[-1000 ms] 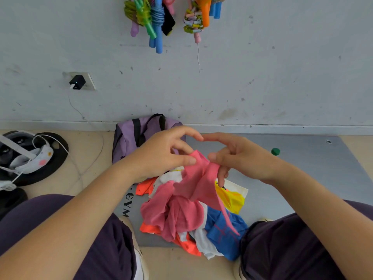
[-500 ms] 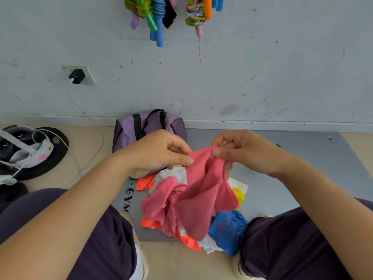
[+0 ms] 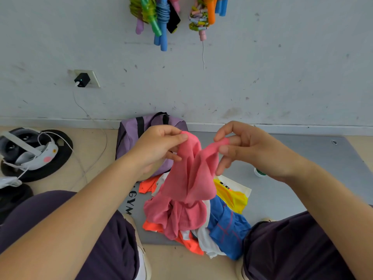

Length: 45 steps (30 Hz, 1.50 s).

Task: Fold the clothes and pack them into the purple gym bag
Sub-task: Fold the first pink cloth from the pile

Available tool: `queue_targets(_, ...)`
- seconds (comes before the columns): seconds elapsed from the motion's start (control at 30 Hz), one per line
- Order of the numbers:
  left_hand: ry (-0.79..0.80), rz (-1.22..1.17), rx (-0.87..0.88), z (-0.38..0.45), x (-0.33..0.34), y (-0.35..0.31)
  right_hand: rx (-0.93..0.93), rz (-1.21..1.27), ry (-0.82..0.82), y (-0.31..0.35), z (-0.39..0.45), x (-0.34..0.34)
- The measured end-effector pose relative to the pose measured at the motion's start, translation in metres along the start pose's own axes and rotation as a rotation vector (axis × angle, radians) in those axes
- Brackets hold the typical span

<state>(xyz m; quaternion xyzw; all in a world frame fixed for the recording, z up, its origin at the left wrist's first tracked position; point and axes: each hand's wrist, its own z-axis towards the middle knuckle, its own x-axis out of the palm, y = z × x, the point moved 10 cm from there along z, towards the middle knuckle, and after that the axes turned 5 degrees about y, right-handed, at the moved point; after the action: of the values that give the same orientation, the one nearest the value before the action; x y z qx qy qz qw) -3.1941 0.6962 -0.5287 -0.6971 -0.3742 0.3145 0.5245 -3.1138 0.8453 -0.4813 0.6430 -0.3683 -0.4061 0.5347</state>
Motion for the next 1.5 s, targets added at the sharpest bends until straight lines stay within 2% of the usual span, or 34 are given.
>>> queue_targets(0.1,0.029,-0.052,0.045,-0.001,0.005,-0.005,-0.002,-0.011,0.076,0.000,-0.001,0.012)
queue_targets(0.23,0.070,-0.049,0.062,-0.005,0.015,-0.010,0.054,-0.188,-0.063,-0.006,0.001,-0.001)
queue_targets(0.37,0.081,-0.035,0.052,-0.007,0.019,-0.010,0.029,-0.605,-0.250,0.010,-0.006,-0.016)
queue_targets(0.4,0.084,-0.040,0.049,-0.007,0.019,-0.010,0.006,-0.654,-0.240,0.016,-0.007,-0.013)
queue_targets(0.43,0.086,-0.044,0.047,-0.007,0.020,-0.010,-0.014,-0.615,-0.185,0.019,-0.007,-0.006)
queue_targets(0.5,0.104,-0.049,0.048,-0.008,0.024,-0.011,-0.033,-0.354,-0.044,0.020,-0.007,0.012)
queue_targets(0.57,0.142,-0.067,0.054,-0.010,0.030,-0.012,-0.063,-0.211,-0.045,0.023,-0.008,0.019)
queue_targets(0.7,0.231,-0.104,0.082,-0.016,0.045,-0.018,-0.151,-0.328,-0.269,0.033,-0.010,0.006)
queue_targets(0.83,0.285,-0.096,0.085,-0.018,0.052,-0.019,-0.151,-0.364,-0.371,0.031,-0.012,-0.005)
queue_targets(1.07,0.278,-0.141,0.074,-0.020,0.054,-0.017,-0.104,-0.315,-0.323,0.021,-0.008,-0.006)
queue_targets(1.2,0.303,-0.169,0.081,-0.020,0.055,-0.018,-0.127,-0.276,-0.374,0.023,-0.010,-0.012)
queue_targets(1.5,0.235,0.051,0.206,-0.021,0.050,-0.027,-0.109,-0.286,-0.307,0.018,-0.007,-0.010)
